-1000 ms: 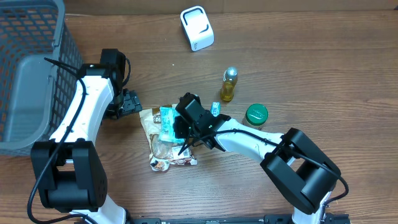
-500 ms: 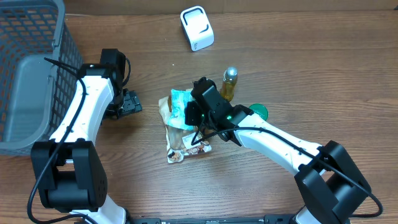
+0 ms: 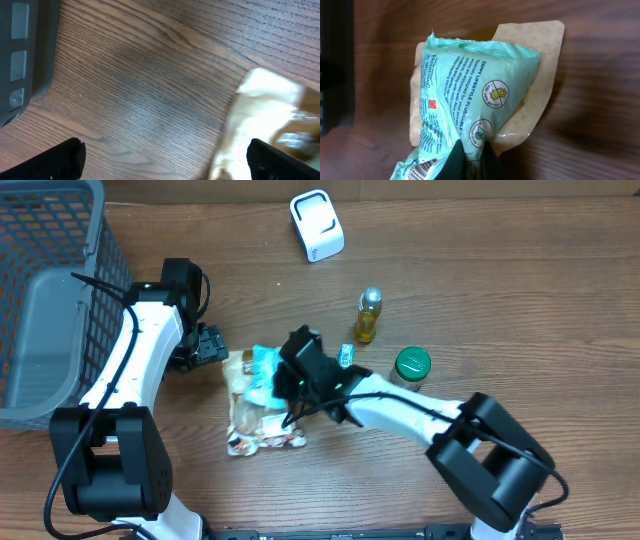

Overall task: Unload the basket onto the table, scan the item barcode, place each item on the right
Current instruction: 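Lift and reposition the wipes pack on the paper bag with right gripper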

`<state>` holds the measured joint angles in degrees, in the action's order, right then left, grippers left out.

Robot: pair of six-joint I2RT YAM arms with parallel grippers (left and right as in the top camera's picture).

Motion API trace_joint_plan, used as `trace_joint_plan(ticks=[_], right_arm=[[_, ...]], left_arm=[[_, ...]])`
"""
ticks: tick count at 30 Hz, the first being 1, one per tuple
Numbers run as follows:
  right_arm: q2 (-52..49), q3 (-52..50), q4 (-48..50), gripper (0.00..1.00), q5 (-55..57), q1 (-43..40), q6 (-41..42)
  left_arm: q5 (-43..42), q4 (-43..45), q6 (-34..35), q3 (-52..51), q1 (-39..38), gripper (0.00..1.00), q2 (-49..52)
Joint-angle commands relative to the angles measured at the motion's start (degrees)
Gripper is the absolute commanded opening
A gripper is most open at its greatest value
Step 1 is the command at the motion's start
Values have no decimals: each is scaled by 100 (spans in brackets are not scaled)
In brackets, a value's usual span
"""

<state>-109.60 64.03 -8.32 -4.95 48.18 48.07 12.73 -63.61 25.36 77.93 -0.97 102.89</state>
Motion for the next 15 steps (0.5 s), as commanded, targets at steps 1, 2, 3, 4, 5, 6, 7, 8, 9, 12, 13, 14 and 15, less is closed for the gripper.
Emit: trace_joint_plan(ticks=[1,2,3,4,5,6,7,8,9,12,13,14,15], right_arm=[[-140,4,107,10,332,195,98],[-160,4,96,26,442,216,96],[-168,4,79,37,501,225,72],[-170,4,79,39,514,225,-48],[-170,4,83,39,520,225,-122],[-170,4,103,40,533,225,-192],[-170,4,111,40,546,225,-210],[-170,4,120,40,555,221,-210],[-170,4,125,40,586,221,-208],[-170,4,170,26,691,221,-229],[-170,4,199,17,715,221,-293],[-170,4,238,13,752,221,-363],[-170,4,267,11,776,221,-361]], left_arm=[[118,4,39,-33,39,99,61],[118,4,39,-33,39,100,61],[118,4,39,-33,39,99,61],[118,4,42,-33,39,100,61],[118,4,39,-33,39,100,61],[118,4,42,-33,39,100,61],[118,4,39,-33,39,100,61],[120,4,39,-33,39,99,61],[118,4,42,-33,39,99,61],[118,4,39,-33,39,99,61],[118,4,39,-33,39,99,61],[118,4,39,-33,39,99,61],[118,4,42,-33,39,100,61]])
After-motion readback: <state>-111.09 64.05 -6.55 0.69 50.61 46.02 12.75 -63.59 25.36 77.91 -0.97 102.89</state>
